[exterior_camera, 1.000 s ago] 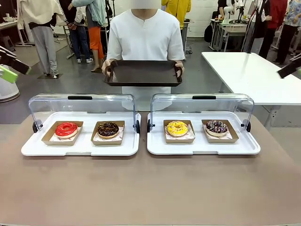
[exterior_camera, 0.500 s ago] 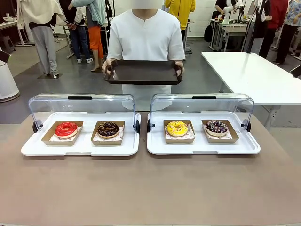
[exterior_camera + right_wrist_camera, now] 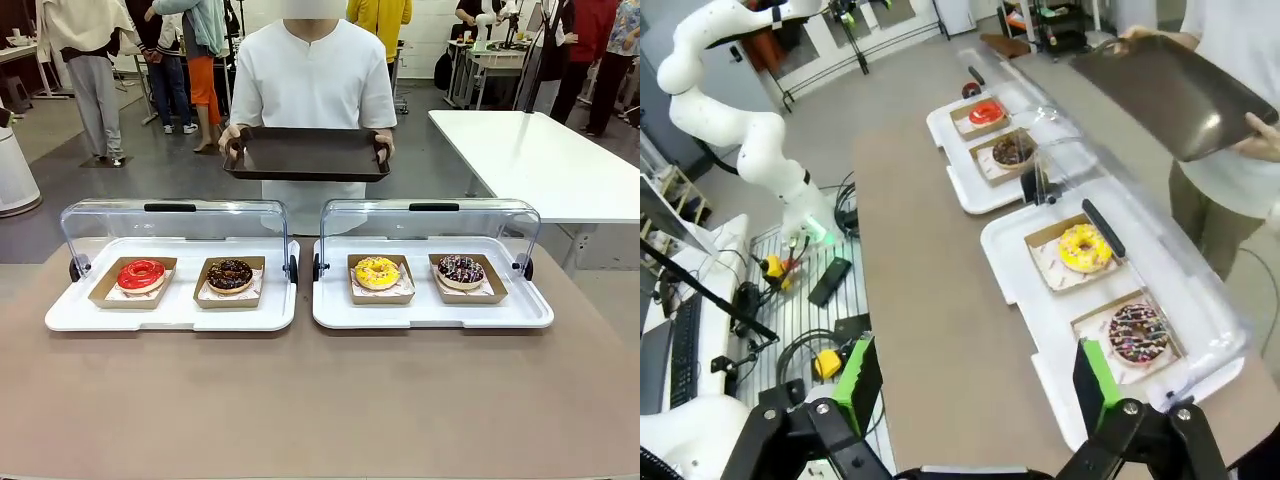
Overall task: Provide the desired donut to the person.
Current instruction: Pick up and lift the Paper togo box containing the Donut pointed at by the person.
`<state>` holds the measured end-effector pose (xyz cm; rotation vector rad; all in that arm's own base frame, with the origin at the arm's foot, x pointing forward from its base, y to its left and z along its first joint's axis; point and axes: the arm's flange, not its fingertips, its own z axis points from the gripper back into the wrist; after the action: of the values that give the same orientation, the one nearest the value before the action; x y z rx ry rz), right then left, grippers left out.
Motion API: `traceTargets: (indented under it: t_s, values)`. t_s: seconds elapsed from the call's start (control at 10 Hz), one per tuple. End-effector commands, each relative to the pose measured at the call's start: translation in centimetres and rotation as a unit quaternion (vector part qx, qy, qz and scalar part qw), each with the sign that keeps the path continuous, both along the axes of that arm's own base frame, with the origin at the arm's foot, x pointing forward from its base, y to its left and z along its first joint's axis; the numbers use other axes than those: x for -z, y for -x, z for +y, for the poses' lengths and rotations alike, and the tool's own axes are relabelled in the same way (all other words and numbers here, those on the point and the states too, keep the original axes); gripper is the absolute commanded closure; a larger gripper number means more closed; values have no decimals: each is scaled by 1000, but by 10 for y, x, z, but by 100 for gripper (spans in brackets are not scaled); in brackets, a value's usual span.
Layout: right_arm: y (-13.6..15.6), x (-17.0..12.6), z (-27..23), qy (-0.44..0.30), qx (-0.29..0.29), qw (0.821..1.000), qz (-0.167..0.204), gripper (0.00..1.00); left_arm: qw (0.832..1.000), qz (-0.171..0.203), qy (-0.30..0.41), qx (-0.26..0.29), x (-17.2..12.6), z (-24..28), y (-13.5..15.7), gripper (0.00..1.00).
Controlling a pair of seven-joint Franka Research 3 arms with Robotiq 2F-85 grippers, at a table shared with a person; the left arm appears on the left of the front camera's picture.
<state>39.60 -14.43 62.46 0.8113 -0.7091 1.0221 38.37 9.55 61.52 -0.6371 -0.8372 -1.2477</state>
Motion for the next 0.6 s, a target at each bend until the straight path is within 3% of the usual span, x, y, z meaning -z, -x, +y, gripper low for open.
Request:
traceTargets:
  t_s: [0.0,0.5]
  values:
    - [3,8,11,6,6,1000,0,0,1000,-14,9,-4,5,-11,8,0]
    - [-1,4,5,4,1,1000,3,0,1000,-23,-10,-14,6,-9,11,0]
